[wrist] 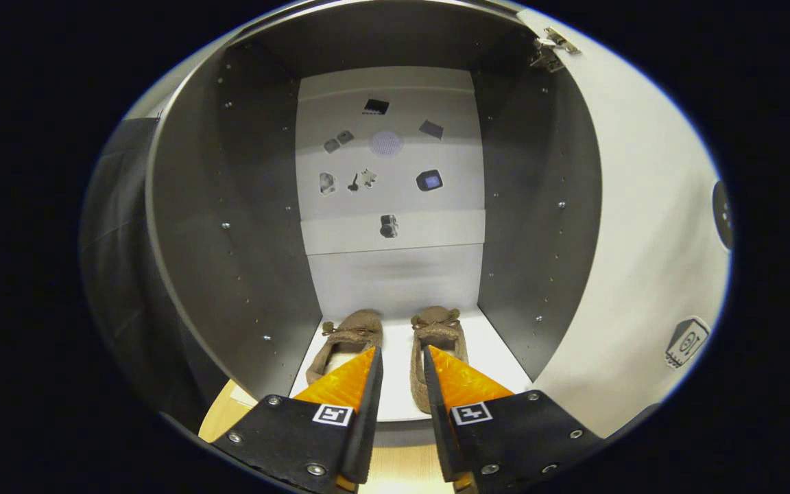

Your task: Open the shoe cabinet door, grab the shoes and put them into the shoe cabinet, then close the shoe cabinet door.

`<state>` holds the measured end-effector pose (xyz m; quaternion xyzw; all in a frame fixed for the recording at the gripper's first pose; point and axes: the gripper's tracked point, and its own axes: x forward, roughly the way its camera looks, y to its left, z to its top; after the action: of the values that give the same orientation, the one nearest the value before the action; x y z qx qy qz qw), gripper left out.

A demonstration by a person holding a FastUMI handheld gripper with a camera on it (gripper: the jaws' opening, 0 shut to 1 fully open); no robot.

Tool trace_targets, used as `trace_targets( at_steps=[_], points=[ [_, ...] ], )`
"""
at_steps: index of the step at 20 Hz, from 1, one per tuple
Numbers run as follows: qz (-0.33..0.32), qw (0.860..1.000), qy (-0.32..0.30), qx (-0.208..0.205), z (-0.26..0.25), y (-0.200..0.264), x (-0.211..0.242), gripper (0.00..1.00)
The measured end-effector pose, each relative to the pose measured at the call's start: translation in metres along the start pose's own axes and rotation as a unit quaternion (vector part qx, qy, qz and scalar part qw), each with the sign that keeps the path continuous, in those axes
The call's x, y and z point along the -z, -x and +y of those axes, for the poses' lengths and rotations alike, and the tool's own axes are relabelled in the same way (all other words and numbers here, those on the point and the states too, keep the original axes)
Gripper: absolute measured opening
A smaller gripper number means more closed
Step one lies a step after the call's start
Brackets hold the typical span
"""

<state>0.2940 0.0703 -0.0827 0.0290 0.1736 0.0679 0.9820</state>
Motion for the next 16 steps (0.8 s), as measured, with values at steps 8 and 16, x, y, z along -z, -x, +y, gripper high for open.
trace_targets(
  at_steps=[8, 16],
  points=[
    [-0.029, 1.000, 0.000, 0.008, 0.006, 0.063, -0.015, 0.43],
    [-0.060, 0.998, -0.001, 0.024, 0.000, 0.133, -0.023, 0.50]
  ],
)
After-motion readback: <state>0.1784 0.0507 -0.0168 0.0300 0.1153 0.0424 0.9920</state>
